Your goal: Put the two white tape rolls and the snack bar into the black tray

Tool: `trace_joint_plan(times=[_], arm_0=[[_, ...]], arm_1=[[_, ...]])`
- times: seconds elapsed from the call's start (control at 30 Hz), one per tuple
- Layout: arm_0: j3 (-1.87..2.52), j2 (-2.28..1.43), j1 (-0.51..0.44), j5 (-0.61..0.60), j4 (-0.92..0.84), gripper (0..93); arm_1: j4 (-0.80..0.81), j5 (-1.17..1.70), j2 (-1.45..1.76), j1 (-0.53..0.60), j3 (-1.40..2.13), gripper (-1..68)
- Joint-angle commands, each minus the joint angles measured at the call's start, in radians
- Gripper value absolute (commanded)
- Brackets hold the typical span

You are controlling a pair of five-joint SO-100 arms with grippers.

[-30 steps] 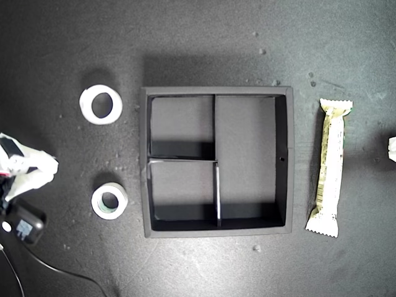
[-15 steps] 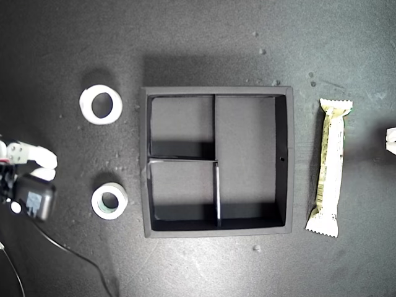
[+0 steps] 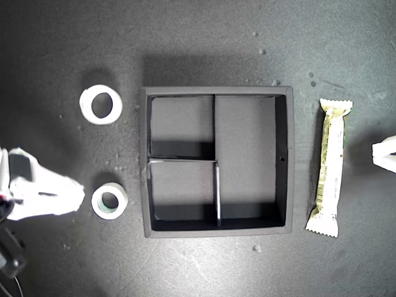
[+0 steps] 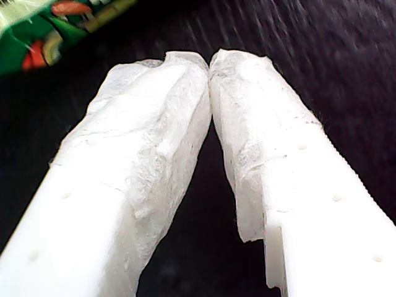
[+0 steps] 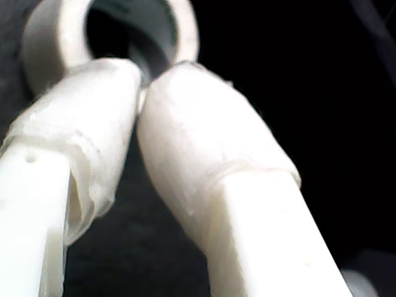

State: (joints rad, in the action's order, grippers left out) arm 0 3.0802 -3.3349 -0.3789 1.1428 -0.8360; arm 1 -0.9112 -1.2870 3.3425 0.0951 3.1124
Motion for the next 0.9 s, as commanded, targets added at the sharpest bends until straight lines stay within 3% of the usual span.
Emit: trace_joint_plan(times=[0.0, 0.13, 0.33, 0.57, 0.73, 0.87], arm_0=[[0.058, -0.051, 0.029, -0.040, 0.092, 0.0], [0.057, -0.049, 0.143, -0.058, 0.158, 8.1], [-0.038, -0.049, 0.221, -0.066, 0.052, 21.2], [-0.156, -0.052, 0.305, -0.054, -0.156, 20.3], [-0.212, 0.002, 0.377, -0.083, -0.199, 20.4], [-0.253, 0.141, 0.403, -0.110, -0.138, 20.6]], arm_1=[[0.202, 0.219, 0.008, 0.052, 0.012, -0.4], [0.324, 0.342, 0.008, 0.086, -0.003, -0.4], [0.287, 0.451, -0.005, 0.103, -0.153, -0.2], [0.215, 0.515, -0.051, 0.094, -0.295, 5.1], [0.224, 0.577, -0.506, 0.120, -0.578, 9.4], [0.043, 0.620, -0.963, 0.143, -0.973, 11.4]])
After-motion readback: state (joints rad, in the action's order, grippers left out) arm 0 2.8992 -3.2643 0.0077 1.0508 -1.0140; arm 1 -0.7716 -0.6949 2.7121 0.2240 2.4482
